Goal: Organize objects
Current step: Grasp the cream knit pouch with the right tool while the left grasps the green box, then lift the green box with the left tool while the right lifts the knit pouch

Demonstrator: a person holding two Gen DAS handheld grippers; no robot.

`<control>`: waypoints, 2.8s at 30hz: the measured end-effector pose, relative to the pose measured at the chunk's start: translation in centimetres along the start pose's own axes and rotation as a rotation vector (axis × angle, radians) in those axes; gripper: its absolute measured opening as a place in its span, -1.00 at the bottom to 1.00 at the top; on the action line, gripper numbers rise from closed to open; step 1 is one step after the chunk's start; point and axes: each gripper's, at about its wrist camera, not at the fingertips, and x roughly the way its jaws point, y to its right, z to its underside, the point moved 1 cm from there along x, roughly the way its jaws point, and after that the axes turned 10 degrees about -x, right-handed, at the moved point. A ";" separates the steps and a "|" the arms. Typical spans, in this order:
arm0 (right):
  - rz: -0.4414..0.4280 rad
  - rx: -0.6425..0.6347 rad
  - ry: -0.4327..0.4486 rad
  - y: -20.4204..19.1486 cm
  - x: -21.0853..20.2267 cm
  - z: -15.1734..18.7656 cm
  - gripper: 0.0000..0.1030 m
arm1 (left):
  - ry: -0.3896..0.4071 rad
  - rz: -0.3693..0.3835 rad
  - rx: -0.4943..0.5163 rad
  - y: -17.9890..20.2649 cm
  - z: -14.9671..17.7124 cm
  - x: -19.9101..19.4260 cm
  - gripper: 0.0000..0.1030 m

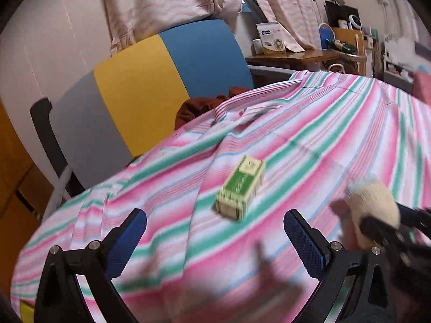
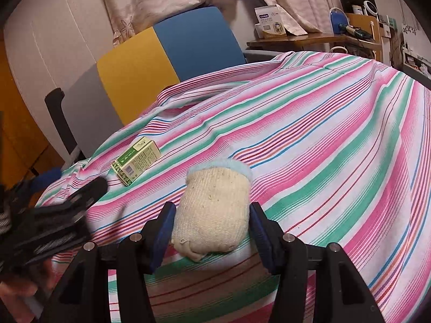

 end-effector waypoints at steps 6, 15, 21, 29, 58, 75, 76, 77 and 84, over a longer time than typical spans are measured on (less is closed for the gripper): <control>-0.014 0.017 0.003 0.2 0.1 0.1 0.09 | 0.002 0.008 0.016 1.1 -1.4 2.9 0.99; -0.018 0.021 0.007 0.3 0.0 0.3 0.09 | -0.054 0.040 0.065 2.8 -1.1 5.5 0.35; -0.018 0.023 0.009 0.3 0.1 0.3 0.09 | -0.032 0.053 0.117 3.9 -0.6 5.2 -0.30; -0.015 0.020 0.008 0.2 0.2 0.3 0.09 | 0.039 0.019 0.046 2.3 0.4 2.9 -0.33; 0.107 -0.098 0.012 -1.6 0.1 -0.2 0.09 | 0.157 0.049 -0.132 -1.6 8.0 -9.3 -0.34; 0.112 -0.283 0.078 -5.1 -1.0 -0.3 -0.06 | 0.198 -0.028 -0.313 -8.5 12.8 -19.5 -0.34; 0.115 -0.294 0.081 -5.4 -1.1 -0.2 -0.06 | 0.202 -0.044 -0.328 -9.2 13.1 -20.1 -0.34; 0.119 -0.310 0.081 -5.8 -1.1 -0.2 -0.06 | 0.204 -0.056 -0.341 -9.8 13.3 -20.5 -0.34; 0.114 -0.324 0.069 -6.1 -0.8 -0.2 -0.06 | 0.200 -0.141 -0.450 -14.9 15.5 -23.0 -0.34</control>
